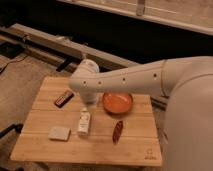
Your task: Place the pepper in the ceramic cup
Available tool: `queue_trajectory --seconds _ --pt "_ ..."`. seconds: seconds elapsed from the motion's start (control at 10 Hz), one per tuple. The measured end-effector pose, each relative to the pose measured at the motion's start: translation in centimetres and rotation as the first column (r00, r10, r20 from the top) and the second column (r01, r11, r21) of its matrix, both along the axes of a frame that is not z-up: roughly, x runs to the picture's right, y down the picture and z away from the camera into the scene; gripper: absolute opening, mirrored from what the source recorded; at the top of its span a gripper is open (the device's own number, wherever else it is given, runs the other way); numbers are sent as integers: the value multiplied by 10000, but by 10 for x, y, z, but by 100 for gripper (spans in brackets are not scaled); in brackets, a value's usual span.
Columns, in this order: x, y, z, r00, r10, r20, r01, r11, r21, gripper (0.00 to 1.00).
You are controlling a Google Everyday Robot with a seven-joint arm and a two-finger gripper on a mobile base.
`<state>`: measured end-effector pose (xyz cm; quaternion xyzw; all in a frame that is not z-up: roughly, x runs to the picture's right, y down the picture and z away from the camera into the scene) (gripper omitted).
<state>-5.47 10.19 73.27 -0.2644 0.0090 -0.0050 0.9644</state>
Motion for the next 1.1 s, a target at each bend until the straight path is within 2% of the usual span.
queue_trajectory --seconds 0.3,0.5,0.7,0.9,1.1 --pt "19 30 -20 9977 619 -258 -623 9979 -163 61" --pt "37 54 -33 9923 1108 -556 -1128 9931 -332 61" --pt "53 83 -33 9825 1597 -961 -1666 9836 -688 61" --pt "68 99 -29 9727 1937 -1279 -2065 9738 -957 61" --pt "84 113 -25 9588 2283 -1689 -2502 9604 -1226 61"
